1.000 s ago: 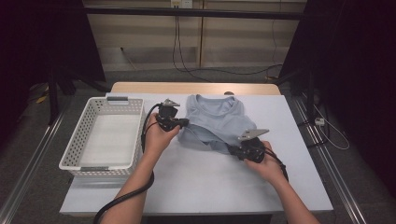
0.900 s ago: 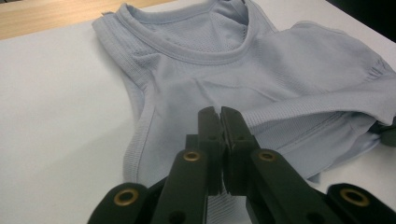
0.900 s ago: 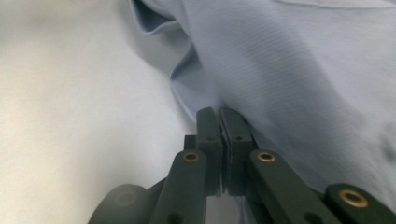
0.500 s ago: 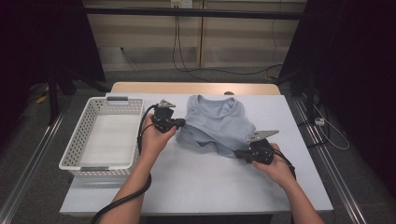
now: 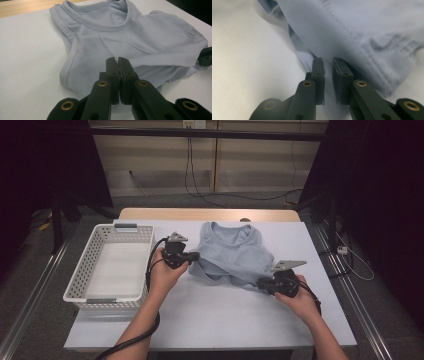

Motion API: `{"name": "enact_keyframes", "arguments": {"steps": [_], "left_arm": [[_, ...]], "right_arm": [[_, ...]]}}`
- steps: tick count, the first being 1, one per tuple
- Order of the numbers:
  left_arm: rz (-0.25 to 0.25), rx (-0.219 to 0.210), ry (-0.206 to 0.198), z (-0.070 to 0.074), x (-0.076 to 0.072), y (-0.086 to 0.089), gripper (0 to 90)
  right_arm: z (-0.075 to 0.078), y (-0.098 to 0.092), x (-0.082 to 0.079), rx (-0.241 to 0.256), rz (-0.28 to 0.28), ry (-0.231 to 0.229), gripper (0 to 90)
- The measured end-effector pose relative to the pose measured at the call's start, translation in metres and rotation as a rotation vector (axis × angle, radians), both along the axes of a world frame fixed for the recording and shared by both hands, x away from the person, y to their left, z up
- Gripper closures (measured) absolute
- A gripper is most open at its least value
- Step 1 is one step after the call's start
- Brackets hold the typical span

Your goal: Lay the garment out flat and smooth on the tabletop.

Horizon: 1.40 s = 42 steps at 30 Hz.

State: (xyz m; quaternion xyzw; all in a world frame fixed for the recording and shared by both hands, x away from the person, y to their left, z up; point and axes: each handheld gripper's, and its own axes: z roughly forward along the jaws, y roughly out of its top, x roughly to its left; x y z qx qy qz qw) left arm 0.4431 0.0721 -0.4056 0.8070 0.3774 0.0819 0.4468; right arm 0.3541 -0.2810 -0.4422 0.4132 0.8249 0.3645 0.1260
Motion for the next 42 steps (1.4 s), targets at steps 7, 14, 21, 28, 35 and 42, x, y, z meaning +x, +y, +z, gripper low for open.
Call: {"name": "enact_keyframes", "arguments": {"steps": [7,14,21,28,35,42], "left_arm": [[0.004,-0.007,-0.002,-0.003,-0.001,-0.003,88.1],[0.0,-0.008,-0.002,-0.004,-0.002,-0.002,88.1],[0.003,-0.018,-0.014,-0.002,-0.002,0.0,88.2],[-0.024,-0.025,-0.002,-0.008,-0.005,-0.007,87.5],[-0.053,-0.042,0.039,-0.015,-0.01,-0.004,65.9],[-0.067,-0.019,0.077,-0.027,-0.018,-0.003,42.1]], "right_arm": [[-0.007,-0.009,-0.007,-0.028,-0.022,-0.004,66.8],[-0.008,0.0,-0.008,-0.139,0.01,-0.047,75.6],[0.009,-0.015,-0.008,-0.11,-0.049,-0.096,85.8],[0.008,-0.023,-0.01,-0.072,-0.052,-0.082,85.7],[0.005,-0.022,-0.009,-0.045,-0.043,-0.055,85.4],[0.002,-0.02,-0.009,-0.044,-0.04,-0.045,85.2]]}}
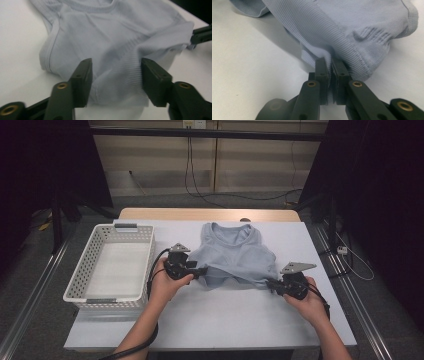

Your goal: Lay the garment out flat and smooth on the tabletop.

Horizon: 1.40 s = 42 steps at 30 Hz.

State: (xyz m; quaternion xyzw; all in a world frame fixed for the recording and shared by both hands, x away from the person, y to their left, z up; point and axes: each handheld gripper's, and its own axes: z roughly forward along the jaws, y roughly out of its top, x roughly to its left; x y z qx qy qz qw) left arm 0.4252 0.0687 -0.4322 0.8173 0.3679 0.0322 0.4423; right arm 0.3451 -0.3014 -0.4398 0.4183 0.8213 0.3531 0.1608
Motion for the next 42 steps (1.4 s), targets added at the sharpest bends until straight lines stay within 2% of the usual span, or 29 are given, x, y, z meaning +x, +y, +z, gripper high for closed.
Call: {"name": "enact_keyframes", "arguments": {"steps": [7,9,12,17,18,21,22,24,26,29,31,34,37,42], "left_arm": [[-0.011,-0.006,-0.001,0.002,-0.006,0.002,34.9],[-0.028,0.012,0.0,0.003,-0.006,0.003,33.3],[-0.027,0.021,0.011,-0.001,-0.008,0.001,32.1],[-0.013,0.073,0.033,-0.014,-0.009,0.001,33.3],[-0.023,0.082,0.04,-0.016,-0.009,0.001,33.4],[-0.035,0.1,0.062,-0.018,-0.011,0.001,40.0],[-0.036,0.111,0.059,-0.019,-0.012,-0.001,46.6],[-0.043,0.143,0.034,-0.02,-0.014,-0.002,51.0],[-0.047,0.142,0.041,-0.02,-0.015,-0.002,55.6],[-0.055,0.168,0.021,-0.02,-0.017,-0.003,64.4],[-0.067,0.176,0.039,-0.018,-0.017,-0.004,74.1],[-0.073,0.185,0.053,-0.016,-0.016,-0.004,78.1],[-0.064,0.162,0.065,-0.008,-0.013,0.002,79.2],[-0.031,0.094,0.045,0.01,-0.009,0.013,79.9]], "right_arm": [[-0.001,-0.001,0.0,0.01,-0.006,0.004,85.2],[-0.001,0.0,0.0,0.012,-0.006,0.004,85.2],[-0.001,-0.001,0.0,0.018,-0.008,0.004,85.2],[-0.001,-0.001,0.001,0.018,-0.011,0.007,85.2],[-0.001,-0.001,0.001,0.018,-0.011,0.006,85.2],[-0.001,-0.002,0.001,0.023,-0.016,0.003,85.2],[-0.001,-0.003,0.001,0.025,-0.017,0.001,85.2],[-0.001,-0.004,0.002,0.026,-0.022,-0.001,85.2],[-0.001,-0.004,0.002,0.027,-0.024,-0.004,85.2],[0.0,-0.003,0.002,0.027,-0.028,-0.008,85.2],[0.0,-0.004,0.002,0.028,-0.03,-0.008,85.2],[0.001,-0.005,0.002,0.033,-0.037,-0.012,85.2],[0.002,-0.007,0.001,0.04,-0.041,-0.016,85.2],[0.006,-0.012,0.001,0.061,-0.045,-0.03,85.3]]}}
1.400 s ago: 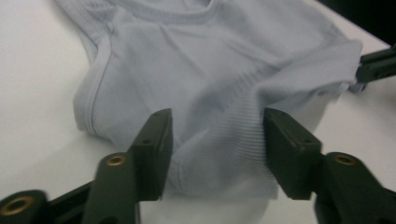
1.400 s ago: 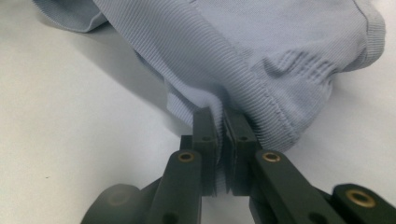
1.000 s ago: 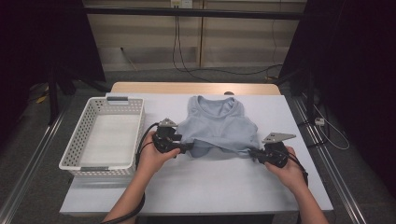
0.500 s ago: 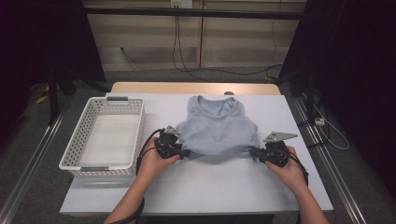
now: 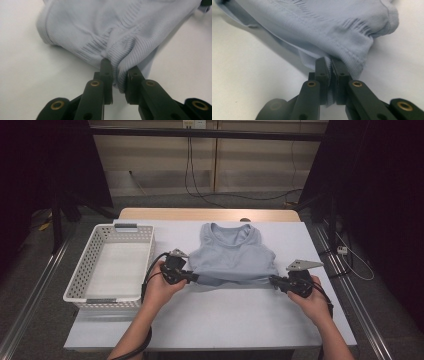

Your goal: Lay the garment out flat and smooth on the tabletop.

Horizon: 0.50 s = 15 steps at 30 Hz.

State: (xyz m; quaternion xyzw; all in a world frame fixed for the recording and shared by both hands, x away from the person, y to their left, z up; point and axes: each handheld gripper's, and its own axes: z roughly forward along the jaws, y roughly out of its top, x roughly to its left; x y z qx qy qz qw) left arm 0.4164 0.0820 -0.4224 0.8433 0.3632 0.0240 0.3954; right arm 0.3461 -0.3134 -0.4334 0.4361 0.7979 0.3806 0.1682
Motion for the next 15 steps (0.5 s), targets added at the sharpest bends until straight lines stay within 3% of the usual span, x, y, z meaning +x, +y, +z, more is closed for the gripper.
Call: {"name": "enact_keyframes", "arguments": {"steps": [2,7,10,12,15], "left_arm": [[0.01,-0.024,-0.003,0.006,0.001,0.005,80.2],[0.018,-0.035,-0.004,0.008,0.003,0.008,80.3],[0.024,-0.023,-0.005,0.008,0.004,0.009,80.3],[0.046,-0.03,-0.001,0.009,0.005,0.014,80.4],[0.038,-0.032,0.008,0.008,0.005,0.014,80.3]], "right_arm": [[0.004,-0.002,-0.001,0.013,-0.008,-0.015,85.4],[0.009,-0.007,-0.002,0.011,-0.02,-0.032,85.9],[0.009,-0.011,-0.003,-0.012,-0.034,-0.029,89.3],[0.008,-0.016,-0.004,-0.054,-0.061,-0.032,90.0],[0.007,-0.029,-0.006,-0.009,-0.084,-0.021,90.0]]}}
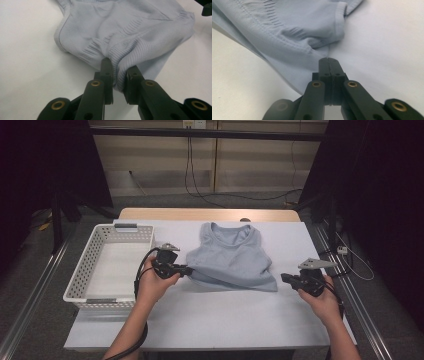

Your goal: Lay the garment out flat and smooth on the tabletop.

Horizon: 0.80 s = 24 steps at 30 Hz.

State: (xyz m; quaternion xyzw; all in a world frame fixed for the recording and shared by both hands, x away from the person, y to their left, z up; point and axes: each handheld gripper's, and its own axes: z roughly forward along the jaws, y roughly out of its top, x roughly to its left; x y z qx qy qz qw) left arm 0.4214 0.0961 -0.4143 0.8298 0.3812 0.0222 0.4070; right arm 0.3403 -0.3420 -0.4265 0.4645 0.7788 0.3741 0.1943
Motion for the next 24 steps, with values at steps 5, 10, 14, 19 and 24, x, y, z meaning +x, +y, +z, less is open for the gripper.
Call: {"name": "enact_keyframes", "arguments": {"steps": [5,10,14,19,24], "left_arm": [[-0.008,0.005,-0.004,0.0,0.0,-0.003,80.2],[-0.004,0.003,-0.014,0.001,-0.001,-0.003,80.2],[-0.006,0.003,-0.018,0.001,-0.001,-0.004,80.2],[-0.006,0.002,-0.017,0.0,-0.001,-0.004,80.2],[-0.006,0.009,-0.025,0.0,-0.001,-0.004,80.1]], "right_arm": [[-0.004,0.01,-0.001,0.013,0.049,0.021,87.5],[-0.012,0.027,0.0,-0.019,0.103,0.045,79.3],[-0.021,0.034,0.003,-0.039,0.108,0.065,69.8],[-0.026,0.043,0.005,-0.103,0.107,0.056,75.5],[-0.022,0.038,0.006,-0.06,0.11,0.072,85.4]]}}
